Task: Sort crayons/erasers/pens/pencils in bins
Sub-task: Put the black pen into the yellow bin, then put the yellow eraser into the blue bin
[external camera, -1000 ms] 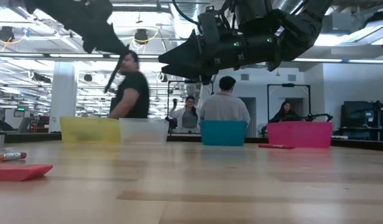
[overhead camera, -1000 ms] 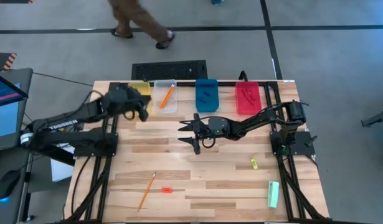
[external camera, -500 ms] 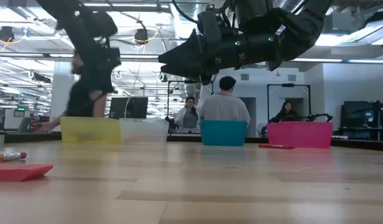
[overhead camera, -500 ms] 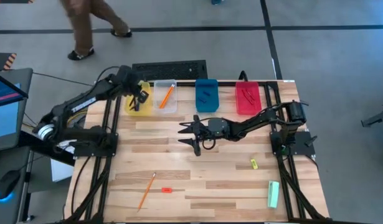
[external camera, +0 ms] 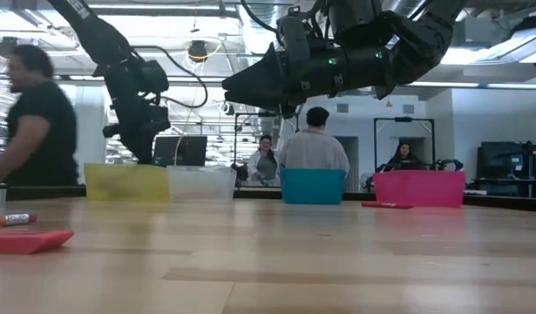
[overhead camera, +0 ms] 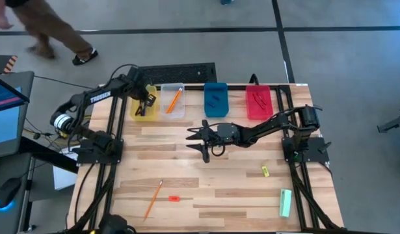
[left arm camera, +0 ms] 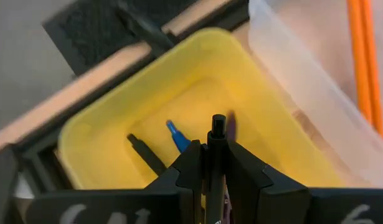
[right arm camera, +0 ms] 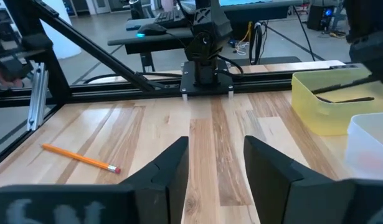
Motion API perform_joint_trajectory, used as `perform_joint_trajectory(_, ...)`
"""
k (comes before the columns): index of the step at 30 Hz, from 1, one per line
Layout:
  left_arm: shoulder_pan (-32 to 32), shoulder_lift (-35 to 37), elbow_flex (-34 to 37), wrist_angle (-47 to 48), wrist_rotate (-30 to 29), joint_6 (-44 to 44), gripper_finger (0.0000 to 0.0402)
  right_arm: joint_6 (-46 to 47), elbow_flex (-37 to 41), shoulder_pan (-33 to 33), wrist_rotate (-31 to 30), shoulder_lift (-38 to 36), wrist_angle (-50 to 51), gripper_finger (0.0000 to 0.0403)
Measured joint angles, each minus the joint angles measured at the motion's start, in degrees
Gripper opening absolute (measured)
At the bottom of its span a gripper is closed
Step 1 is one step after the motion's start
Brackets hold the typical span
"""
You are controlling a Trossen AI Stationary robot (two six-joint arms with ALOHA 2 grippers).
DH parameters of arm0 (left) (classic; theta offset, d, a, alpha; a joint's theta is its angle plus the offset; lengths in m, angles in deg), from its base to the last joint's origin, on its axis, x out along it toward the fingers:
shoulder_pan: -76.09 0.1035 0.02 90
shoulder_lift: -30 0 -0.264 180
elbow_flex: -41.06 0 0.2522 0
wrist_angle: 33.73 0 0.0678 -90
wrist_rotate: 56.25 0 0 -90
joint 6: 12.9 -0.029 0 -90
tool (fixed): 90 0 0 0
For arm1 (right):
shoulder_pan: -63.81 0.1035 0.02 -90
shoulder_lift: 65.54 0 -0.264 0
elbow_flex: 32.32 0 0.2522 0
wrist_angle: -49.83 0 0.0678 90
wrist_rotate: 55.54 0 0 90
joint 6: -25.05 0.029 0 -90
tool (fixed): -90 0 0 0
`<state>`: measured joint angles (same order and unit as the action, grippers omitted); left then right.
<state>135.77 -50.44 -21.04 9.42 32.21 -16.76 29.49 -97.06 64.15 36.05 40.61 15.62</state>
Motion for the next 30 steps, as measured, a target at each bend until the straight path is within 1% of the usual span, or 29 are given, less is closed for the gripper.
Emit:
perform_joint_trajectory(3,0.7,-1.7,0.0,0.0,1.2,0.7,0.0036,0.0,0.0,0.0,0.0,0.0,0.0,0.0156)
perform_joint_trajectory(10,1.6,-3.1,0.0,-0.2,1.4,1.5,0.0045,-0.1,0.0,0.0,0.0,0.0,0.5,0.0146)
perform_joint_trajectory(17,1.6,-3.1,0.0,-0.4,1.3,1.0,0.01,-0.6,0.0,0.0,0.0,0.0,1.1,0.0136)
perform_joint_trajectory(20,1.6,-2.5,0.0,-0.4,0.8,-0.6,0.0122,-0.6,0.0,0.0,0.0,0.0,1.2,0.0131)
perform_joint_trajectory(23,0.8,0.3,0.0,-0.5,-4.9,-1.5,0.0128,-1.8,0.0,0.0,0.0,0.0,1.3,0.0125)
perform_joint_trajectory(26,-0.8,5.6,0.0,-0.5,-10.4,-2.6,0.0114,-3.4,0.0,0.1,0.0,0.0,1.4,0.0113)
perform_joint_trajectory(28,-2.5,10.2,0.0,-0.6,-11.2,-2.6,0.0095,-3.5,0.0,0.1,0.0,0.0,1.6,0.0101)
perform_joint_trajectory(30,-4.9,15.1,0.3,-1.2,-10.4,-2.6,0.0074,-3.6,0.0,0.0,0.0,0.0,2.0,0.0086)
